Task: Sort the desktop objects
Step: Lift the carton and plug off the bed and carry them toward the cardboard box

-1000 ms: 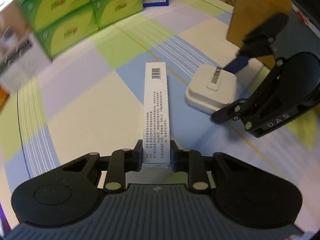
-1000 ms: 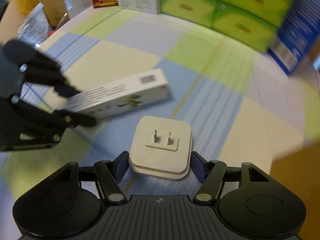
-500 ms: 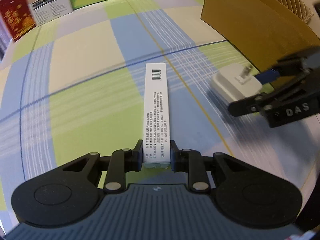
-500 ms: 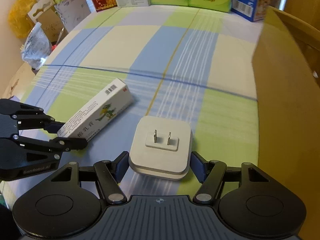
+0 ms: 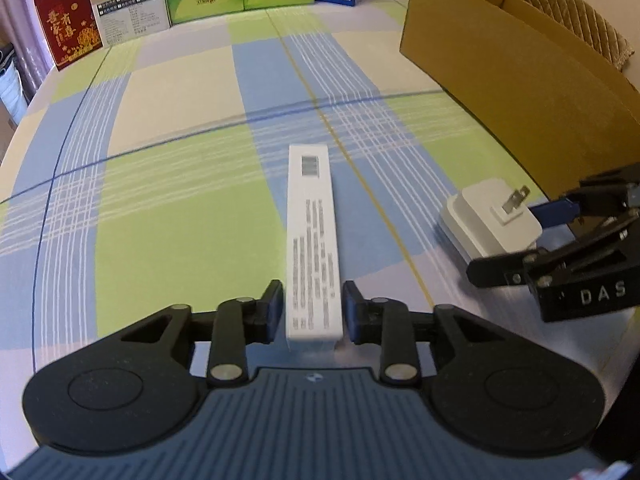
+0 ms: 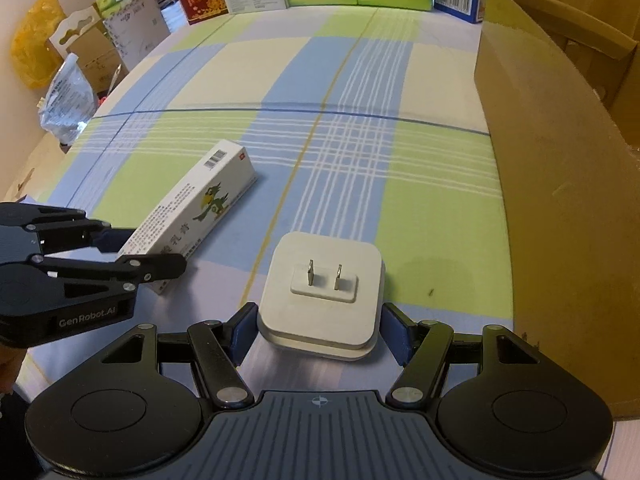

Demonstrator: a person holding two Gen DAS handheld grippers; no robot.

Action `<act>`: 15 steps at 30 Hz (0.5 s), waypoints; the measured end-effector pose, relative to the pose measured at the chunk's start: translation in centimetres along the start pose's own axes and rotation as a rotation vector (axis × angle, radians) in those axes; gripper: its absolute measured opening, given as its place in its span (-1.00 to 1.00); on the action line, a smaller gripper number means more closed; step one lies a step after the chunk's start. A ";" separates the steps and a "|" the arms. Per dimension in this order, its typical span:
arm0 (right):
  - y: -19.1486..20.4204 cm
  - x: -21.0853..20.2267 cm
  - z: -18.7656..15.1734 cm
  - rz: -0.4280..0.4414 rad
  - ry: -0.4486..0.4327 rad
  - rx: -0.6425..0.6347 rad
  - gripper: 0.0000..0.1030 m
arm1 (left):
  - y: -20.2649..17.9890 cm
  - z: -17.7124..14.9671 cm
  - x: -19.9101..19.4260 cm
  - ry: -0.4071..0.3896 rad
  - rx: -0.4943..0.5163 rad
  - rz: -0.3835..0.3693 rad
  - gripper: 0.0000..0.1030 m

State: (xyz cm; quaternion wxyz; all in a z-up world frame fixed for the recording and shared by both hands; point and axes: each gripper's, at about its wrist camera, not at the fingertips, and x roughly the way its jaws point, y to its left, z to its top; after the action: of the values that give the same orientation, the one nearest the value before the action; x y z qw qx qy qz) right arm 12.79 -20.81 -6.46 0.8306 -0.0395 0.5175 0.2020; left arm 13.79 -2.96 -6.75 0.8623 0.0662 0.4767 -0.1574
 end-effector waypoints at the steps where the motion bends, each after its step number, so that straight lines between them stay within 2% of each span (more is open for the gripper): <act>1: -0.1 0.0 0.1 0.000 -0.004 0.004 0.22 | 0.1 0.2 0.2 -0.004 -0.003 0.002 -0.47; 5: -0.4 0.4 0.2 -0.005 -0.016 0.011 0.22 | 0.3 1.0 1.3 0.002 -0.024 0.006 -0.47; 8: -0.6 0.7 0.2 -0.004 -0.016 0.014 0.22 | 0.2 1.5 1.7 -0.001 -0.024 0.004 -0.58; 15: -0.8 0.2 0.2 -0.003 -0.042 0.016 0.22 | -0.3 1.3 1.1 0.025 -0.041 0.023 -0.59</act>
State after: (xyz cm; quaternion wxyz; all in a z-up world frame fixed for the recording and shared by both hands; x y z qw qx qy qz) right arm 13.39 -21.46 -6.63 0.8419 -0.0295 0.5015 0.1972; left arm 15.28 -3.79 -6.92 0.8593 0.0559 0.4897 -0.1368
